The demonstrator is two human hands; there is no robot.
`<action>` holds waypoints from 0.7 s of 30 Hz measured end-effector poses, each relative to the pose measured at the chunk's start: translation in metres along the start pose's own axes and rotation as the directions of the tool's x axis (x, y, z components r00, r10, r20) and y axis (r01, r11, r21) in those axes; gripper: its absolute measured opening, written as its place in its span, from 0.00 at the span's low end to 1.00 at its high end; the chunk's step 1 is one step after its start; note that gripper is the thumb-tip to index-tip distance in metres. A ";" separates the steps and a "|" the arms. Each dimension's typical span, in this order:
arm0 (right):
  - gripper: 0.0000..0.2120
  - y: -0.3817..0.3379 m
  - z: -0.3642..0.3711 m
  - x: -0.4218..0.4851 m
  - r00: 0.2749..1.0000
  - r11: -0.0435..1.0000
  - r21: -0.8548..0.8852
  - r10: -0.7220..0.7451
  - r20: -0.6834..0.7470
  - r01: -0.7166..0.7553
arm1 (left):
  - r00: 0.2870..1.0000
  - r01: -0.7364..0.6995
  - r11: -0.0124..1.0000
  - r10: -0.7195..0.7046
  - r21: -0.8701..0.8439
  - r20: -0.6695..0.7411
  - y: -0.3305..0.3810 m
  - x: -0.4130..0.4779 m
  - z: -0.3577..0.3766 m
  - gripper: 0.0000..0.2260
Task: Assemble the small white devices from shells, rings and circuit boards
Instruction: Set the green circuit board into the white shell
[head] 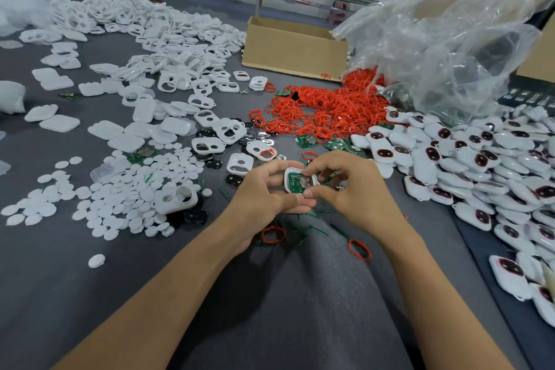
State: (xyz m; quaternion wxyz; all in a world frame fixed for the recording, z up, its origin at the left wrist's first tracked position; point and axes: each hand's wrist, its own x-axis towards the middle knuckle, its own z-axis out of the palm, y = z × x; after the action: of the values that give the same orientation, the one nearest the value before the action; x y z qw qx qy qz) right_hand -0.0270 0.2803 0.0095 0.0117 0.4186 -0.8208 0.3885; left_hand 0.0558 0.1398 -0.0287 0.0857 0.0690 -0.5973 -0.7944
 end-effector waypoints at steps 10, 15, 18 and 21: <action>0.07 0.004 0.001 0.001 0.999 0.998 0.054 0.027 -0.037 -0.025 | 1.000 0.024 0.999 -0.023 -0.023 0.012 0.002 0.000 0.000 0.18; 0.08 0.005 -0.001 0.000 1.000 1.000 0.002 -0.026 -0.004 0.026 | 1.000 0.019 0.999 -0.018 -0.032 0.004 0.001 0.001 0.000 0.17; 0.07 0.005 0.000 0.000 0.997 0.996 -0.046 -0.080 -0.003 0.080 | 1.000 0.018 0.999 -0.018 -0.034 0.003 0.001 0.001 0.000 0.16; 0.08 0.006 0.000 0.000 0.994 0.994 -0.051 -0.102 -0.043 0.099 | 1.000 0.026 0.999 -0.026 -0.048 0.003 0.002 0.002 0.000 0.16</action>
State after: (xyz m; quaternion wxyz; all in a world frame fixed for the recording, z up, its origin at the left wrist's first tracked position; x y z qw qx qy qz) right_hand -0.0314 0.2823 0.0061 0.0601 0.4501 -0.8075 0.3765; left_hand 0.0544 0.1387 -0.0273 0.0762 0.0738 -0.5772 -0.8097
